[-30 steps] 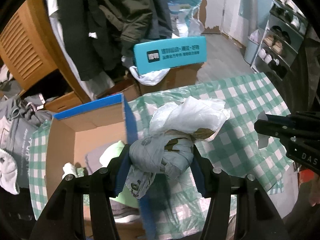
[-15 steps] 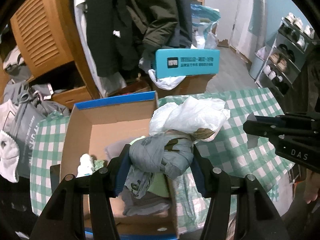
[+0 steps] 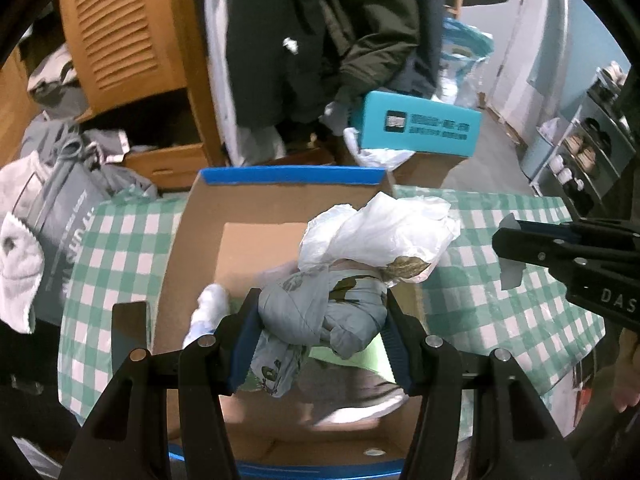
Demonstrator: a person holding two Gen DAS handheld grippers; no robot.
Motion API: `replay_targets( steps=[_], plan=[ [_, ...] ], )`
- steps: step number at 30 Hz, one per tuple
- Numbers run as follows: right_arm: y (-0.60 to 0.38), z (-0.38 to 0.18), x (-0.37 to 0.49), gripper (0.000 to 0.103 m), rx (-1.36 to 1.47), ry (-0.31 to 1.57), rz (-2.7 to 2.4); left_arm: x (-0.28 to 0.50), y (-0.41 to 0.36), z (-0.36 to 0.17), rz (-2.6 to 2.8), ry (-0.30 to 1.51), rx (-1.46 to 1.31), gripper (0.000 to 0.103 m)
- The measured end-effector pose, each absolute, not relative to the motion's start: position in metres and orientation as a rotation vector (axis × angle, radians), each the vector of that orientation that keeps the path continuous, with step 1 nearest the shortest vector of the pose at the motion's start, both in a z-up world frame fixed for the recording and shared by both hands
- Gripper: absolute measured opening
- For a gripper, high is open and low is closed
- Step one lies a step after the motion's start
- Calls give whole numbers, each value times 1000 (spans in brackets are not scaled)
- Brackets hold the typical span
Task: Organize soft objects
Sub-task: 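Lower both items into the box and open both grippers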
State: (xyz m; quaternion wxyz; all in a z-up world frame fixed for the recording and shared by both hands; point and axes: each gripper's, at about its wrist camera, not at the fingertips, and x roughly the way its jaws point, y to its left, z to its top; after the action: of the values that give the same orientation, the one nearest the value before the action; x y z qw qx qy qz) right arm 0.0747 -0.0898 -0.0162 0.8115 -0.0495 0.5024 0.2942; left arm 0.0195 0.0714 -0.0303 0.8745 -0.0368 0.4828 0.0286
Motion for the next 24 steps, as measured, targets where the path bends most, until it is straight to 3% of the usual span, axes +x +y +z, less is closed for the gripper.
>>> replay_targets(
  steps=[17,24],
  plan=[
    [-18,-40,84,15,-177,1133,700,31,117,-69,143,1099,-172,59],
    [-7,-49,88,20,-186,1154,705,32,124,-75,171,1134,-191,64]
  ],
)
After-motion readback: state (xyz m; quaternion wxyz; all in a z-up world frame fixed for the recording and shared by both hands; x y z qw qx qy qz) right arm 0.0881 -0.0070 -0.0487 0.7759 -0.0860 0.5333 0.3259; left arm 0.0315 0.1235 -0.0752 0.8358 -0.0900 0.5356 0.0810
